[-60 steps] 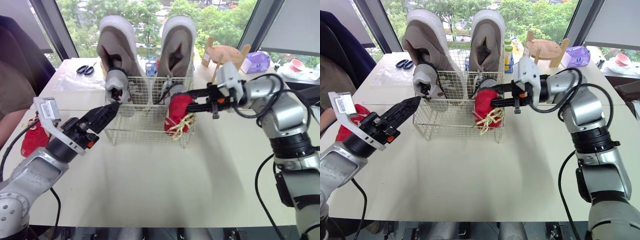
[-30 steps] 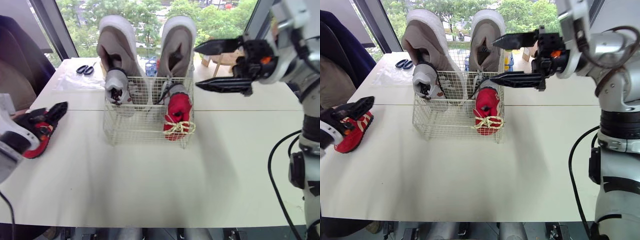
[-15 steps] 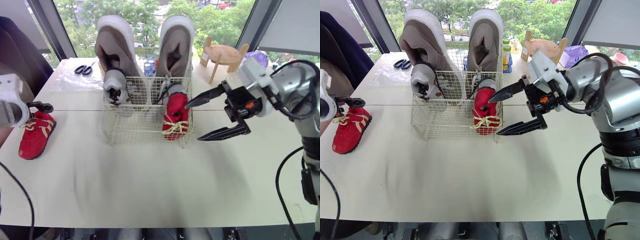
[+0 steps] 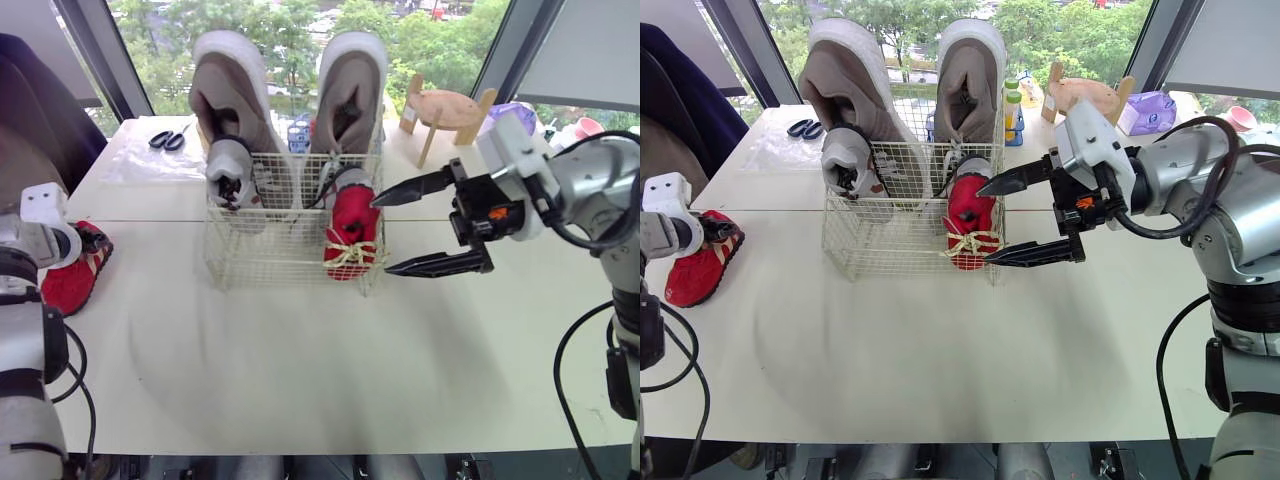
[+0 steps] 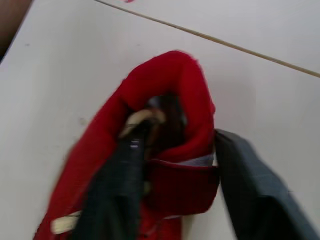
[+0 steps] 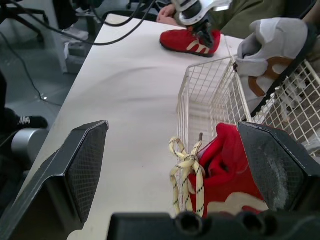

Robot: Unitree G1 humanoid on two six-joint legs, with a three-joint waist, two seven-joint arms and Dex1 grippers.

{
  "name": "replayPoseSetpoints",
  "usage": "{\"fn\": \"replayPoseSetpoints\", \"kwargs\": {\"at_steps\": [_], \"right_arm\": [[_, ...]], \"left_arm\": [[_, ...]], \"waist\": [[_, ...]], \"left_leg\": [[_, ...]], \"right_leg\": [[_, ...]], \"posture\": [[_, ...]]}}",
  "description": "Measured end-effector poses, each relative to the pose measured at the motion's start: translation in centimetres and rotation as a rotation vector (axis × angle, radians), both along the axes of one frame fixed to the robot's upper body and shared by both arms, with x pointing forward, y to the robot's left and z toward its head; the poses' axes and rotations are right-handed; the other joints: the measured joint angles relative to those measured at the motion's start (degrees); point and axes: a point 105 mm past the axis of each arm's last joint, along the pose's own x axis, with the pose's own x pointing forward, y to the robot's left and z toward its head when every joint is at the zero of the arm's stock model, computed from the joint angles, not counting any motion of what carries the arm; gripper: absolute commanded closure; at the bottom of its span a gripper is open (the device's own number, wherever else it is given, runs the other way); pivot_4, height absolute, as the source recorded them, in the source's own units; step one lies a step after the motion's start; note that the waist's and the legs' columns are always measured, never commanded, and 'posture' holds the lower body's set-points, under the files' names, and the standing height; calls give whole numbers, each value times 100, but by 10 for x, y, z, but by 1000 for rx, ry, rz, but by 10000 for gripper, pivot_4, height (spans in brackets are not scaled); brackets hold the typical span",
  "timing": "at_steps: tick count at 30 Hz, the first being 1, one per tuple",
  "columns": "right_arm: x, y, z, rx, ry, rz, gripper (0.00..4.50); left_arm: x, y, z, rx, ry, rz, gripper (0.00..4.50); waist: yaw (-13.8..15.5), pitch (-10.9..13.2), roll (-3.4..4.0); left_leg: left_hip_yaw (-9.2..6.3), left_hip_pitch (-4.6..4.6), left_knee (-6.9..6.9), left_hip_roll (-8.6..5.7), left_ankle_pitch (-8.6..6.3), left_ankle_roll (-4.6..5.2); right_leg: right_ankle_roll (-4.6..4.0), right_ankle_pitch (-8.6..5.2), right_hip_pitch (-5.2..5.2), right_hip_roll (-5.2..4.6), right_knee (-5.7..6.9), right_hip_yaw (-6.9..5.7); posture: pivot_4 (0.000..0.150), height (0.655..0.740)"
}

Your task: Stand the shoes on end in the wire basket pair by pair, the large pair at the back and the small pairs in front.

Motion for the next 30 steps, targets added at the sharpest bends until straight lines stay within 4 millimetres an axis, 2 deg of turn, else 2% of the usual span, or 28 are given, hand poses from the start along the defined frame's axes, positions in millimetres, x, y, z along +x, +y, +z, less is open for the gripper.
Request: {"fn": "replayPoseSetpoints", "kwargs": {"at_steps": [2,11,14,15,16,19,20,22,26,28,30], "right_arm": [[-1,1,0,2,1,-5,0],[1,5,1,19,3,-8,0],[0,5,0,18,5,-1,0],[0,6,0,17,6,3,0],[0,6,0,16,11,12,0],[4,5,-1,26,44,22,0],[8,3,0,39,65,18,0],[11,3,2,52,78,20,0],[22,0,13,83,92,5,0],[25,1,17,93,96,9,0],[26,3,16,78,98,24,0]], "left_arm": [[2,-2,-1,-2,-2,-7,44477],[-1,-1,5,-29,3,-3,44777],[-7,0,32,-94,-20,18,44777],[-11,-1,44,-116,-28,20,44777],[-19,-6,67,-134,-51,14,44777],[-39,-40,117,-90,-219,-67,44777],[-47,-63,133,-39,-351,-117,44777],[-64,-93,150,17,-545,-154,44777],[-104,-150,191,-24,-1002,-211,44777],[-125,-183,203,-96,-1204,-282,44777],[-132,-205,193,-95,-1226,-363,44777]], "waist": [[0,-1,-2],[-8,3,-12],[-13,8,-53],[-19,8,-61],[-32,9,-65],[-30,7,-60],[-5,7,-61],[18,7,-63],[37,7,-65],[84,3,-58],[85,2,-55]], "left_leg": [[0,0,7,-1,0,0],[-1,-1,9,-2,-1,2],[-8,-12,11,0,-1,2],[-10,-17,12,1,-1,2],[-12,-26,11,1,-2,3],[-10,-30,14,-6,-5,7],[-14,-34,23,-11,-6,5],[-27,-52,43,-10,-5,2],[-42,-71,77,-11,1,-13],[-37,-49,77,-15,-1,-10],[-33,-35,71,-11,0,-11]], "right_leg": [[0,0,3,-1,1,0],[1,1,1,0,6,-2],[1,1,-6,4,6,-5],[2,1,-9,3,7,-5],[6,3,-12,2,6,-4],[15,8,-14,-23,8,1],[15,8,-13,-38,2,-1],[15,9,-16,-35,0,-7],[14,12,-13,-27,5,-21],[16,13,10,-19,-4,-25],[16,13,14,-12,1,-18]], "posture": [[1500,7400],[1500,7400],[1500,7400],[1500,7400],[1500,7400],[1500,7400],[1500,7400],[1500,7400],[1500,7400],[1500,7400],[1500,7400]]}}
